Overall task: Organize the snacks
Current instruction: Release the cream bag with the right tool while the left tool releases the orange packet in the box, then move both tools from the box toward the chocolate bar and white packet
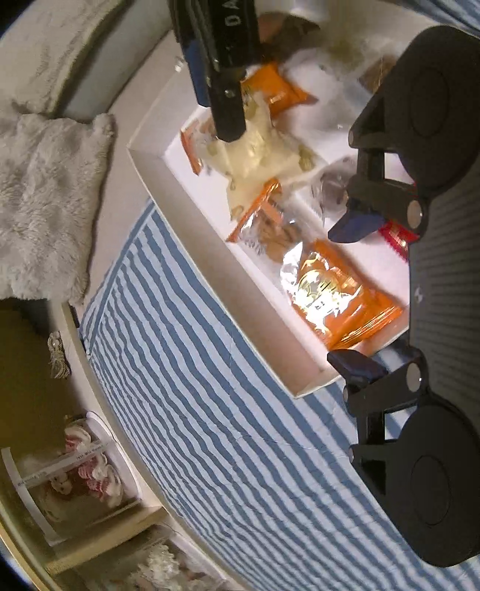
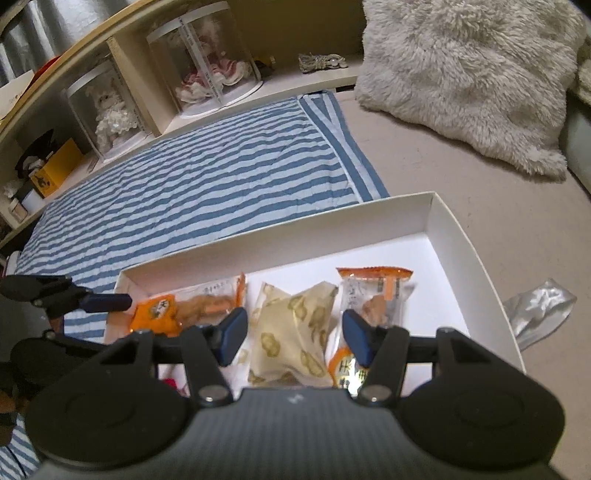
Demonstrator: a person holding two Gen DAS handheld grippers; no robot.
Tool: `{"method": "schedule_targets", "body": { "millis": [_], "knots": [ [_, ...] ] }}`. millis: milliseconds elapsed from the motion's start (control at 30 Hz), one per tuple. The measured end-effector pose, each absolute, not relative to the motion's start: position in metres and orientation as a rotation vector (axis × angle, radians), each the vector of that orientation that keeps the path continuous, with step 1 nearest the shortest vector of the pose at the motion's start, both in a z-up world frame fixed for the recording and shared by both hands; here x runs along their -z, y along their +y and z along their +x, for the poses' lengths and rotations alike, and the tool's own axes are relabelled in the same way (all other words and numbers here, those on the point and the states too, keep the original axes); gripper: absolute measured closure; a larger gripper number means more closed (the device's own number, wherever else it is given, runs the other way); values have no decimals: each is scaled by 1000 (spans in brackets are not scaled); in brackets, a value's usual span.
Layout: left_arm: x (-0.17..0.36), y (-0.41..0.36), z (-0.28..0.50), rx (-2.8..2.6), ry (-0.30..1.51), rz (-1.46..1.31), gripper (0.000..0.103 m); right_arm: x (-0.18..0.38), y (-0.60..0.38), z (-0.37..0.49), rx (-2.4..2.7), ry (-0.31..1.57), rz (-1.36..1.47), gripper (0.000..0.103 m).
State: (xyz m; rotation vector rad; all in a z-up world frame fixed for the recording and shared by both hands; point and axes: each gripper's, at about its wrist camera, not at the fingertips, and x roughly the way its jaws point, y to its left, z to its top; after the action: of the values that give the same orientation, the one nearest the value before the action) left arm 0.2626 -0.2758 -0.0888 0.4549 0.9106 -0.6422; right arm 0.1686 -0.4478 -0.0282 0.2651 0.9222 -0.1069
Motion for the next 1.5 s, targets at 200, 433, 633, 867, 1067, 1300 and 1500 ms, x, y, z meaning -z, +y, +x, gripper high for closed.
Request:
{"method": "schedule_targets", "body": {
  "millis": [200, 433, 633, 867, 1067, 1300, 1500],
  "knots": [
    [73, -262, 248, 618, 911, 377, 24, 16, -441, 158, 109, 910, 226, 37],
    [54, -237, 233, 566, 914, 264, 9, 0, -427, 140, 108, 887, 181, 30],
    [41, -210, 223, 492, 905, 170, 0, -14, -415, 125, 131, 859, 122, 21],
    [30, -182, 208, 442, 876, 99, 0, -32, -402, 105, 171, 822, 70, 1],
    [22, -157, 198, 419, 858, 55, 0, -41, -391, 97, 167, 790, 61, 1],
    [20, -117, 191, 368, 838, 25, 0, -42, -369, 105, 137, 767, 72, 1],
    [23, -76, 188, 303, 818, -40, 0, -37, -345, 114, 92, 756, 59, 1]
  ]
}}
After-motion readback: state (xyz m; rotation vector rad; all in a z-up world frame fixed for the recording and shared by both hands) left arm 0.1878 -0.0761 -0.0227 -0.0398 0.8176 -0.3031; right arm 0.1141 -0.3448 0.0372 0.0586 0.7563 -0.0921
